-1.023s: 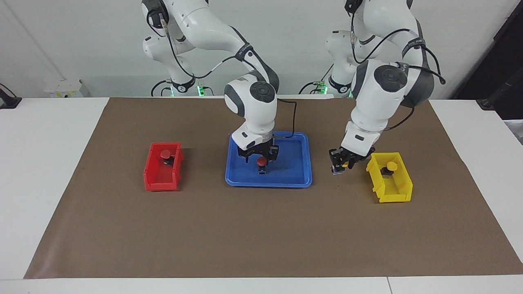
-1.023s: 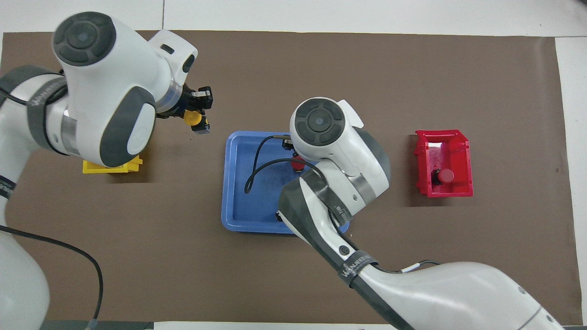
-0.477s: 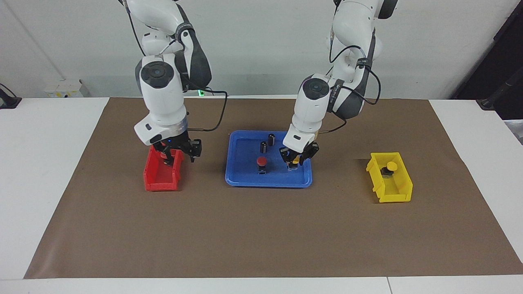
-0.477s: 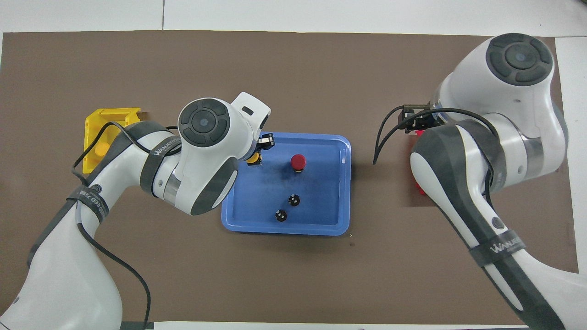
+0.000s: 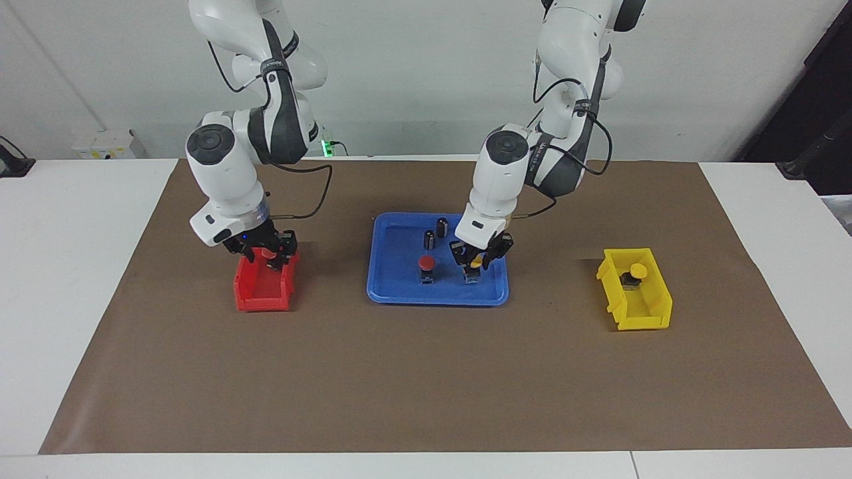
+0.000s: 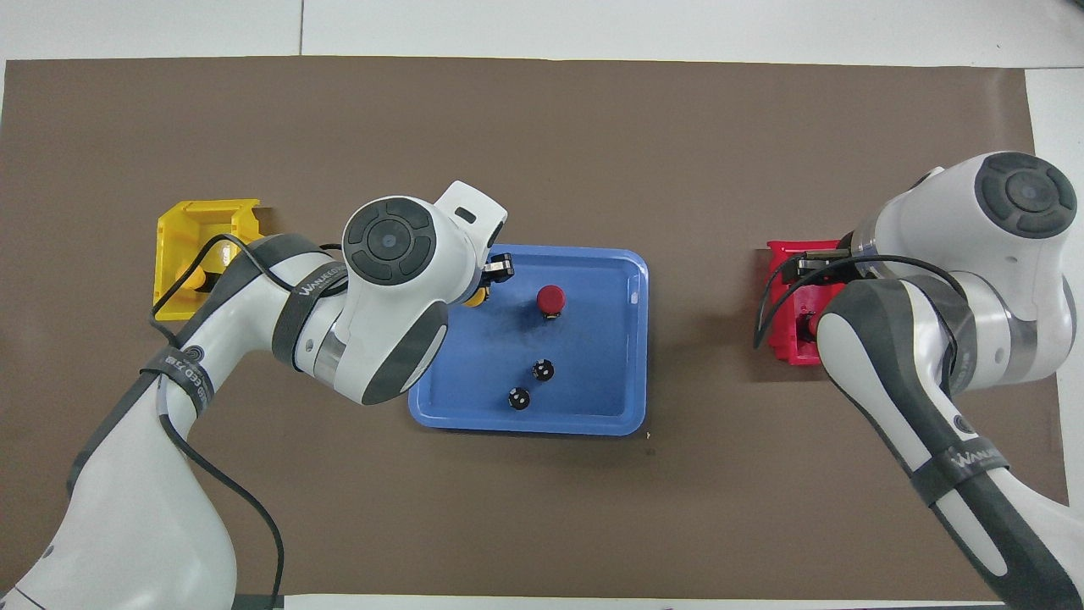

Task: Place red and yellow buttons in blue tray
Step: 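Release the yellow button in the tray while the right gripper returns to red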

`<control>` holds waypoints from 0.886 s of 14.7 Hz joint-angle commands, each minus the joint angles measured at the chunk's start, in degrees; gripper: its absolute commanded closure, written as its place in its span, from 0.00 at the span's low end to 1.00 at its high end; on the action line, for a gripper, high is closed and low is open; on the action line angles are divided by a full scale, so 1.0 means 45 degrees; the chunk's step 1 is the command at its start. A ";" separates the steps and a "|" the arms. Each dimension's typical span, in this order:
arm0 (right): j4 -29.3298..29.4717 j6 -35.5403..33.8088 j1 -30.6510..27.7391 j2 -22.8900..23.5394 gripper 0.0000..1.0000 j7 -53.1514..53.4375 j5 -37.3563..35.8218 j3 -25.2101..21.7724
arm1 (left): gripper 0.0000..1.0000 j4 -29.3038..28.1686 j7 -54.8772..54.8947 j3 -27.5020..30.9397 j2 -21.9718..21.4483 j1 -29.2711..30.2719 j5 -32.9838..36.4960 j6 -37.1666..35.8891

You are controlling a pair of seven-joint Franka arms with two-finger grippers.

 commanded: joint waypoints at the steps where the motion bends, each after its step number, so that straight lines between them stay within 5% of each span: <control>1: -0.1344 0.0943 -0.0179 -0.0797 0.25 -0.0271 0.0265 0.0174 | 0.05 -0.0148 -0.0165 0.0187 -0.0281 -0.0270 0.0078 -0.0304; 6: -0.2031 0.1396 -0.0355 -0.1032 0.28 -0.0368 0.0265 0.0174 | 0.00 0.0614 0.1196 0.0305 -0.1333 0.0235 0.0215 -0.2704; 13: -0.2226 0.1396 -0.0687 -0.1111 0.31 -0.0798 0.0265 0.0174 | 0.00 0.1864 0.7582 0.0324 -0.2623 0.4587 0.0195 -0.5459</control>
